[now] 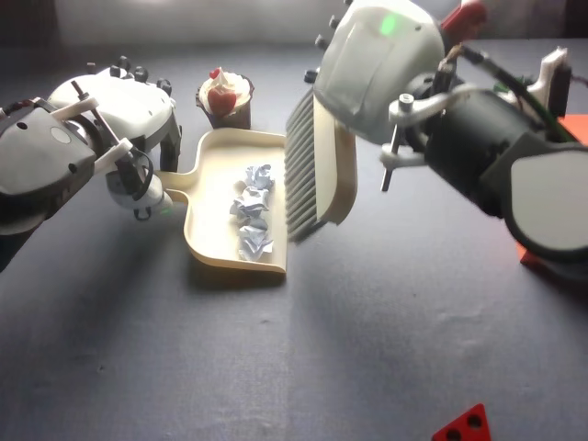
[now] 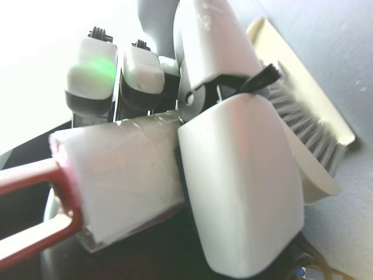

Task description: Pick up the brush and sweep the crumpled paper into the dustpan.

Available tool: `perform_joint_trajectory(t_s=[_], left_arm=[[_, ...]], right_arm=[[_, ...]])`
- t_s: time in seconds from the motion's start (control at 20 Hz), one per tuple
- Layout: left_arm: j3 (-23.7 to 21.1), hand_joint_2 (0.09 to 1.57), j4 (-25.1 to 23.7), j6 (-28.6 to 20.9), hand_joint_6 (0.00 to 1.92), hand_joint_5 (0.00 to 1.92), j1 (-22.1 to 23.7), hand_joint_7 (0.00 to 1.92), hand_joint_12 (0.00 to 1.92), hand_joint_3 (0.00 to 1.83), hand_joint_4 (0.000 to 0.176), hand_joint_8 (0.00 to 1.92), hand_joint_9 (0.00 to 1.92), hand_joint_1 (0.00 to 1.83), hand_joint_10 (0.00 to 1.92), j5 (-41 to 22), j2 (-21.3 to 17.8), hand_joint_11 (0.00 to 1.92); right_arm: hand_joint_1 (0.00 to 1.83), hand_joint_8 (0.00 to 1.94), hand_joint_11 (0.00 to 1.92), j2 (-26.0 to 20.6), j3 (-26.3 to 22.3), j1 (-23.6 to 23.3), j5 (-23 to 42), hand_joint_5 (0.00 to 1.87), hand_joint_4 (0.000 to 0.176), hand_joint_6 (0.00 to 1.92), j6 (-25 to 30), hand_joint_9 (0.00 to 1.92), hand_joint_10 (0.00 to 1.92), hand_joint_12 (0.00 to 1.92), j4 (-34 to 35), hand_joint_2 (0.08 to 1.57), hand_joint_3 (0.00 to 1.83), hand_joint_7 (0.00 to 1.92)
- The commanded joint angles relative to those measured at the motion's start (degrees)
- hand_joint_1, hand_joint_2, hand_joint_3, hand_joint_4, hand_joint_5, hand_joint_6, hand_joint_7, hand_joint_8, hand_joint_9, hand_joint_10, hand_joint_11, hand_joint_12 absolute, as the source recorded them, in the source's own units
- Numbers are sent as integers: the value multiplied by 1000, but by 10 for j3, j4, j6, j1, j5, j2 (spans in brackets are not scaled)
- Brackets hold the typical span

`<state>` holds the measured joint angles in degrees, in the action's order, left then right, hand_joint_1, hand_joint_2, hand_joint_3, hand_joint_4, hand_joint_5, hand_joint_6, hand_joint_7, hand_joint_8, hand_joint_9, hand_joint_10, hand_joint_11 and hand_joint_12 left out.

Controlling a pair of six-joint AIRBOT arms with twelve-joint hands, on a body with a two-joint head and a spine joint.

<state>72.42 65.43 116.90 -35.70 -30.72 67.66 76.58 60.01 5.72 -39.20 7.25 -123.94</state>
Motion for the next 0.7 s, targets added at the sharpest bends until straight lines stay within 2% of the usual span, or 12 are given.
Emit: perform_joint_trajectory(t_s=[0.0,0.2,0.25,0.35,0.45,0.55,0.65], left_arm=[[3,1068,-22,2,800,1088,8,353,453,0,0,4,192,1131,7,-44,0,0],[3,1074,-21,2,824,1074,8,334,507,0,0,2,190,1117,1,-45,0,0],[4,1081,-20,2,853,1056,8,304,436,1,0,0,157,1125,0,-46,1,0],[4,1084,-20,2,864,1051,8,299,378,0,0,0,147,1106,2,-46,1,0],[4,1065,-20,2,786,1097,8,346,501,0,0,5,199,1125,9,-47,1,0],[4,1063,-19,2,777,1100,8,353,511,0,0,6,207,1146,7,-47,1,0],[4,1071,-19,3,815,1079,8,320,444,1,0,4,157,1126,5,-47,1,0]], right_arm=[[1516,1941,1342,-6,4,-12,-18,965,83,1921,-35,1244,1921,1921,-21,1180,2,958],[1537,1941,1346,9,37,-20,56,956,87,1921,-136,1231,1921,1921,54,1173,0,931],[1537,1941,1346,18,49,-18,63,955,88,1921,-142,1230,1921,1921,57,1172,0,929],[1528,1941,1340,29,60,-17,64,958,91,1921,-138,1231,1921,1921,60,1175,0,943],[1534,1941,1339,39,68,-12,64,955,94,1921,-126,1236,1921,1921,44,1172,0,946],[1529,1941,1324,48,74,-8,63,945,97,1921,-93,1227,1921,1921,17,1171,0,937],[1534,1941,1326,54,78,-6,63,941,95,1921,-78,1224,1921,1921,12,1167,0,924]])
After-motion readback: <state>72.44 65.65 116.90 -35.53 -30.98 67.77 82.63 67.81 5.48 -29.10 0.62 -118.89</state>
